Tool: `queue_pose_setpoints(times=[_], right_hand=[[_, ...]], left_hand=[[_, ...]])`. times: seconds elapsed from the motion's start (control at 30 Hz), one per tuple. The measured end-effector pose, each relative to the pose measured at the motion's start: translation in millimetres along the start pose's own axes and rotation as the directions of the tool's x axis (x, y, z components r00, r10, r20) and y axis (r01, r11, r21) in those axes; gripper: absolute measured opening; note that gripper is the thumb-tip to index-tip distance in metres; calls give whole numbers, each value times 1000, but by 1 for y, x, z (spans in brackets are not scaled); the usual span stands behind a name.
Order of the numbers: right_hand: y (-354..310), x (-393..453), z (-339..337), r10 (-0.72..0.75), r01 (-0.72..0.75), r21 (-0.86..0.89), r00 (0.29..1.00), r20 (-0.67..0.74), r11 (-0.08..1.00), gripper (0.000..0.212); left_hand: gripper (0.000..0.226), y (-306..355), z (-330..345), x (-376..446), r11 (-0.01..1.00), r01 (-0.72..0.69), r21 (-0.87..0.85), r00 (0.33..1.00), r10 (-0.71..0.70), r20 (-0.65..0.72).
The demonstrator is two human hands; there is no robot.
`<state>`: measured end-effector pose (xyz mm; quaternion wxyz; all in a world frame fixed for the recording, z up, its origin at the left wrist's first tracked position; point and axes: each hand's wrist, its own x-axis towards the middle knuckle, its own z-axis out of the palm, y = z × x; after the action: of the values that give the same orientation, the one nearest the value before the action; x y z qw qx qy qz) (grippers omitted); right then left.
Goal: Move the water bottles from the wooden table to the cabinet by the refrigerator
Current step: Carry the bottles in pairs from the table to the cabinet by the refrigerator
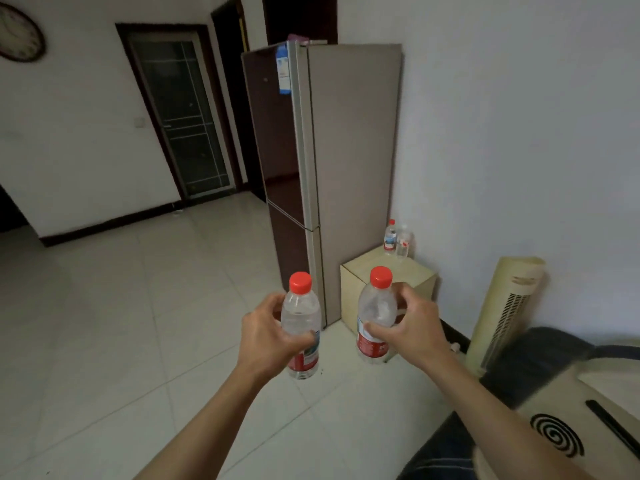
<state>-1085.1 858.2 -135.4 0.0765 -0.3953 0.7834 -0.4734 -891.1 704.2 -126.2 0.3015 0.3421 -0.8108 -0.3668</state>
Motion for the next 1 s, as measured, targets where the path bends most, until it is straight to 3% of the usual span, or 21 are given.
queue_pose_setpoints(times=[0.23, 0.47, 1.0], right_hand=[[25, 89, -9, 2, -2, 4, 999, -53, 1000, 63], [56, 154, -11, 60, -64, -33, 993, -105, 997, 61], [95, 320, 14, 138, -232, -221, 918, -372, 947, 58]], left_hand=[[58, 0, 29, 96, 1000, 11, -29, 1000, -11, 3], [55, -14, 74, 180, 996, -16, -91, 996, 24, 91], [52, -43, 156, 421, 950, -85, -299, 947, 171, 274]])
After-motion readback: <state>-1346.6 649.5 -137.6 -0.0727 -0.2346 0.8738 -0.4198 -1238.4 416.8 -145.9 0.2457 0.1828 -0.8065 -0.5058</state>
